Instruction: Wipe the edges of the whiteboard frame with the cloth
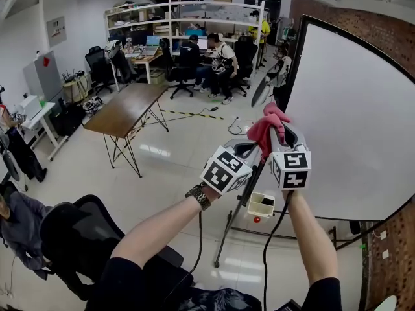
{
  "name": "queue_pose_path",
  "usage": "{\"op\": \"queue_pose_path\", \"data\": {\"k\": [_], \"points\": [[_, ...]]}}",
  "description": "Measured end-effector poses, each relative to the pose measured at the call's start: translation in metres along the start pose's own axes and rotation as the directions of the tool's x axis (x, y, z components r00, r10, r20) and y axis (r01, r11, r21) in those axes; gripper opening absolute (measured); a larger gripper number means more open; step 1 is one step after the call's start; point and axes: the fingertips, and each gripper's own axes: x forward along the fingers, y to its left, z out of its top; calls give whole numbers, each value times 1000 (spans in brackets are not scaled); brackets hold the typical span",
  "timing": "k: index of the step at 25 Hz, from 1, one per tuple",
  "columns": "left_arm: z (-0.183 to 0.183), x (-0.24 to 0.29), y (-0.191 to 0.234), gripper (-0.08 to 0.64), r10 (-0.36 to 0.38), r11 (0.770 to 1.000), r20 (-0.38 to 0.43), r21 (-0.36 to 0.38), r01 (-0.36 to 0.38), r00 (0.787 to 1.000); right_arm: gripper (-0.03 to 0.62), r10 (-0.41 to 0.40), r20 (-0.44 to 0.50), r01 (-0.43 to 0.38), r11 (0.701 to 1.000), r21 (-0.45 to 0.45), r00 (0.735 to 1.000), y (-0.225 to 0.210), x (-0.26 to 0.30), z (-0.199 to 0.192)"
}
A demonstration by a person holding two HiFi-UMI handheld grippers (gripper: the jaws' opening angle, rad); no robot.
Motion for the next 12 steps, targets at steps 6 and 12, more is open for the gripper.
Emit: {"op": "queue_pose_path", "data": {"k": [6, 12], "points": [[-57, -4, -17, 3, -32, 996, -25, -79, 30, 999, 81, -11, -125, 17, 999, 49, 992, 24, -11, -73], [-108, -5, -26, 3, -69, 988, -49, -143, 62, 996, 81, 7, -265, 14, 997, 79, 964, 53, -17, -150]]}}
